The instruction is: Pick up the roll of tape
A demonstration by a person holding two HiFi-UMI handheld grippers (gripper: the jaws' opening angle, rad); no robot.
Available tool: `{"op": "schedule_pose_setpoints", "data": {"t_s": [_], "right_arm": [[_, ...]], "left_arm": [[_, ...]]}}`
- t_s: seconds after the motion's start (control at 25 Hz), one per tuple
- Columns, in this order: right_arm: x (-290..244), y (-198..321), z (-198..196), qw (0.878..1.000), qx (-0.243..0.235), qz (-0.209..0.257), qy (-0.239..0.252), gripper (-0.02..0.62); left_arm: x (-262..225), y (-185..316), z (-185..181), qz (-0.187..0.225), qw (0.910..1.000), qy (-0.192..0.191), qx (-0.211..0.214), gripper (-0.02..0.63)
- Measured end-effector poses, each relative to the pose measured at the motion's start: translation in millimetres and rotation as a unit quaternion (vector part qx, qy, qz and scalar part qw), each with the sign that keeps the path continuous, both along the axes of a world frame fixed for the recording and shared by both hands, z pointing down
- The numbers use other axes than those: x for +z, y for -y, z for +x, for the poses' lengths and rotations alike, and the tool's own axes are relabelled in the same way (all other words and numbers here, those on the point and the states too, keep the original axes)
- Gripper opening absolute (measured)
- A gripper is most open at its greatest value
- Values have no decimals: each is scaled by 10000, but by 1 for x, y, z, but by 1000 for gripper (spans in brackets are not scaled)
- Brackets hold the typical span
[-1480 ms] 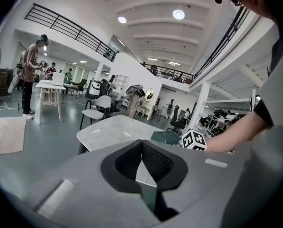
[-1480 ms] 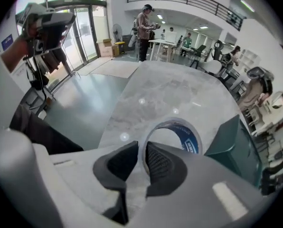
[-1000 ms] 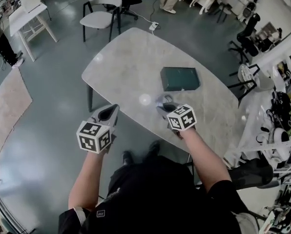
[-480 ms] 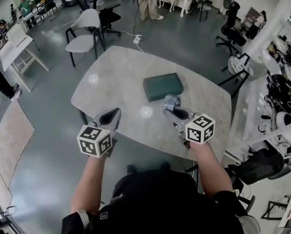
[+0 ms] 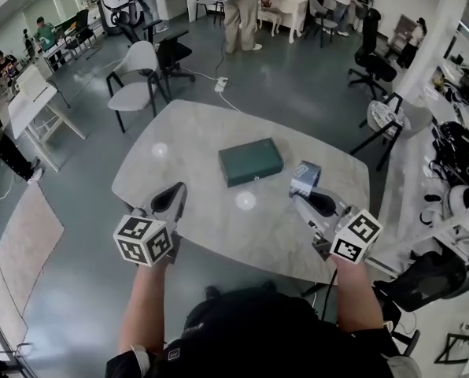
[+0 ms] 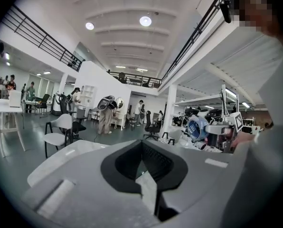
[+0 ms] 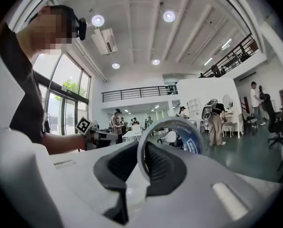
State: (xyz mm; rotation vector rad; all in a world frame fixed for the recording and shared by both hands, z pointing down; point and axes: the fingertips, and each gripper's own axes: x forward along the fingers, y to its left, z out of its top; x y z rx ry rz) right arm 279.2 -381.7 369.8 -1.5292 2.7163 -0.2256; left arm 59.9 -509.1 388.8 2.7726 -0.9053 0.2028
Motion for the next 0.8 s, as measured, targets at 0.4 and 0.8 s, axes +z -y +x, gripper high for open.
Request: {"op": "schedule_pose_setpoints", "data": {"t_s": [0.4,0.8], "right_arm": [[-39,-23,42,9970,318,678,201,46],[-27,-15,47,9969,589,523,38,46]], "left_arm": [[-30,-9,34,607,9974,375,-21,11],[-44,-18,61,861,9961,200,-17,11]]}}
